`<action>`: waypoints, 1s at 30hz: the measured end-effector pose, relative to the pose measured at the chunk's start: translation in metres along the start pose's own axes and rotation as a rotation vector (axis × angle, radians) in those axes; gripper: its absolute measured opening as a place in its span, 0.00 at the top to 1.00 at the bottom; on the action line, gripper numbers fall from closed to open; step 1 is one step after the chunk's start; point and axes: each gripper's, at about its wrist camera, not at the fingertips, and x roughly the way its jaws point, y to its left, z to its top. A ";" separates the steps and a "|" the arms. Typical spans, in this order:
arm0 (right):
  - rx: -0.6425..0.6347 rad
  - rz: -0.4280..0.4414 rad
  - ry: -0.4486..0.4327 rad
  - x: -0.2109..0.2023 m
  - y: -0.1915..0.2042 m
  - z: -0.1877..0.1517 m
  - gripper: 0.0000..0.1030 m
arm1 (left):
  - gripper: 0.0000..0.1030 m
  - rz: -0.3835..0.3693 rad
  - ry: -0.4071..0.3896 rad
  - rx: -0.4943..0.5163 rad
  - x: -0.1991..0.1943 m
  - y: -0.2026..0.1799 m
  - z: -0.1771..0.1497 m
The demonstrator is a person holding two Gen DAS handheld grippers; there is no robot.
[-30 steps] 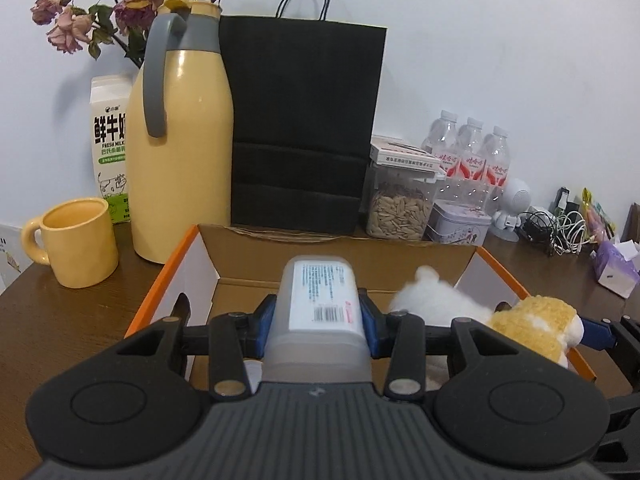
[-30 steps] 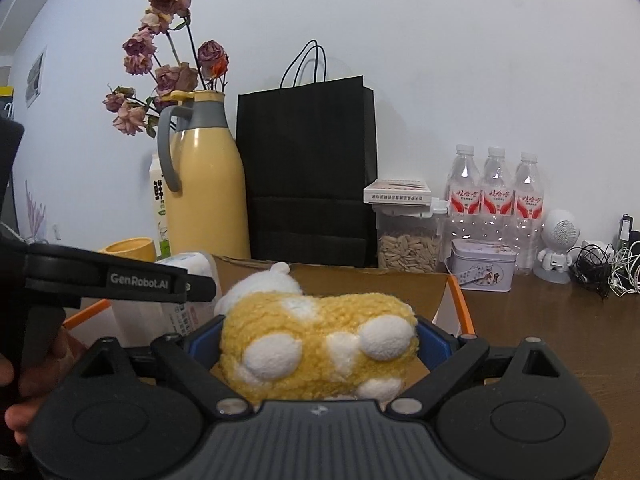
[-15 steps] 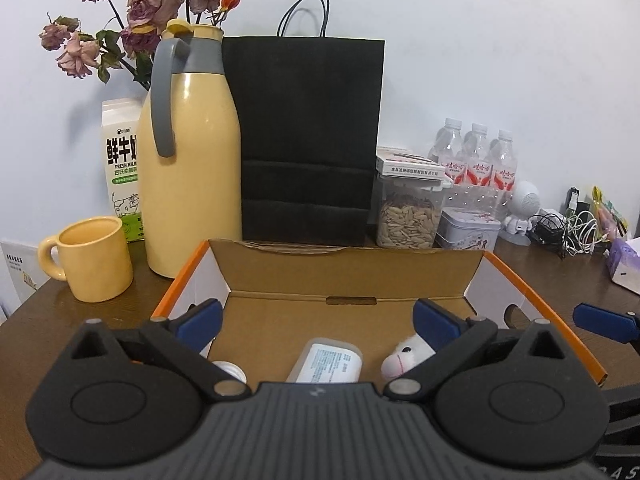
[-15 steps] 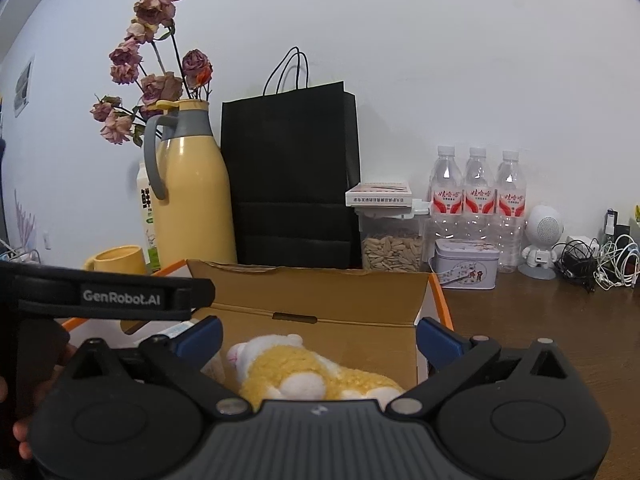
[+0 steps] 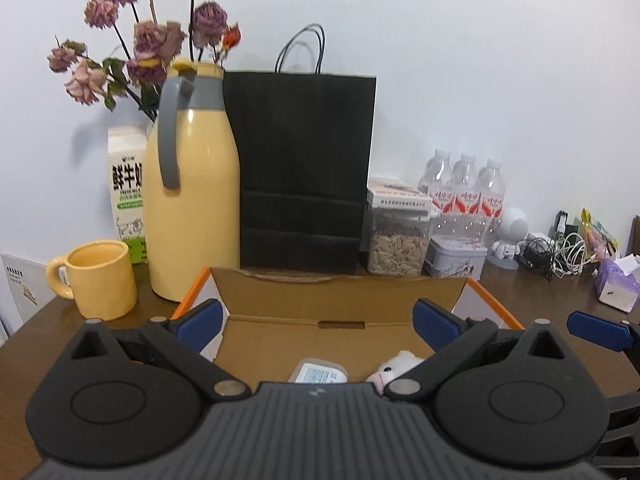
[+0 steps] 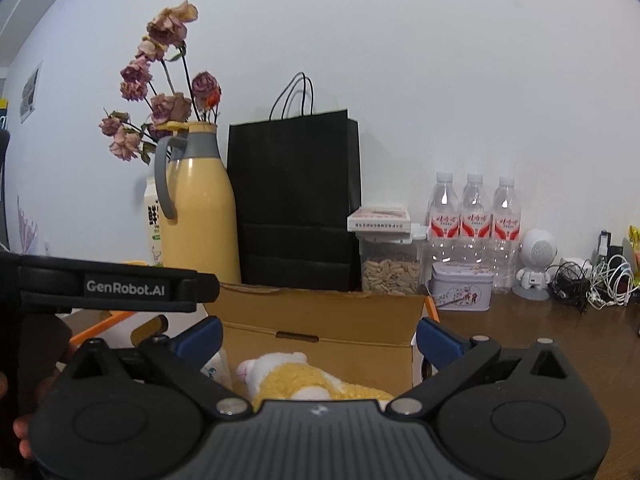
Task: Organize objects
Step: 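Withdraw both grippers from the cardboard box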
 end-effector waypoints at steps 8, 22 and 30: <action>-0.008 0.002 -0.050 -0.022 0.000 0.007 0.00 | 0.00 0.010 -0.036 -0.036 -0.035 0.007 0.001; -0.036 -0.017 -0.066 -0.075 0.006 0.007 0.00 | 0.00 0.008 -0.027 -0.019 -0.092 0.026 -0.012; -0.034 -0.012 -0.003 -0.103 0.010 -0.012 0.00 | 0.00 0.026 -0.003 -0.001 -0.122 0.043 -0.026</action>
